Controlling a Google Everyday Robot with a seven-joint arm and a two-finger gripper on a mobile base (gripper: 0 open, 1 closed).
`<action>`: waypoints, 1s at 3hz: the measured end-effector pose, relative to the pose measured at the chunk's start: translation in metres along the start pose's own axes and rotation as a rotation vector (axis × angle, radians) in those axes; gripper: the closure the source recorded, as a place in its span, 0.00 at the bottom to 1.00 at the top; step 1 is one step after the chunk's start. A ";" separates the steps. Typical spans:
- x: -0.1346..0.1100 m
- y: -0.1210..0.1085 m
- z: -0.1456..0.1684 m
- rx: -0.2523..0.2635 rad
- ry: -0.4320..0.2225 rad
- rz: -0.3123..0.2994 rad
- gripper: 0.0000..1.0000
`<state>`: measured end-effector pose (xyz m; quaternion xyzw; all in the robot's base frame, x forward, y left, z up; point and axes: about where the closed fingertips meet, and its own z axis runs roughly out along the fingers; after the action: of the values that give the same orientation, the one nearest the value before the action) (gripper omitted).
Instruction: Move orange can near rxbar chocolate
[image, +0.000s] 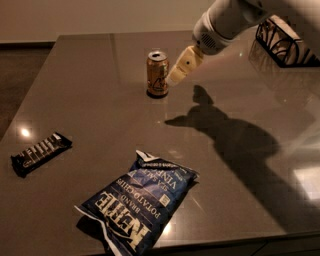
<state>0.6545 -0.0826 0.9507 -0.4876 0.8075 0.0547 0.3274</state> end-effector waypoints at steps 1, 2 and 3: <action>-0.023 -0.011 0.036 -0.023 -0.046 0.039 0.00; -0.035 -0.017 0.059 -0.041 -0.064 0.057 0.00; -0.043 -0.011 0.074 -0.072 -0.068 0.044 0.00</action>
Offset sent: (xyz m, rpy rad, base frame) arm 0.0746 0.0535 -0.0287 0.1278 0.0262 -0.0120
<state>0.7118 -0.0255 0.9210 -0.4791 0.8038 0.1073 0.3358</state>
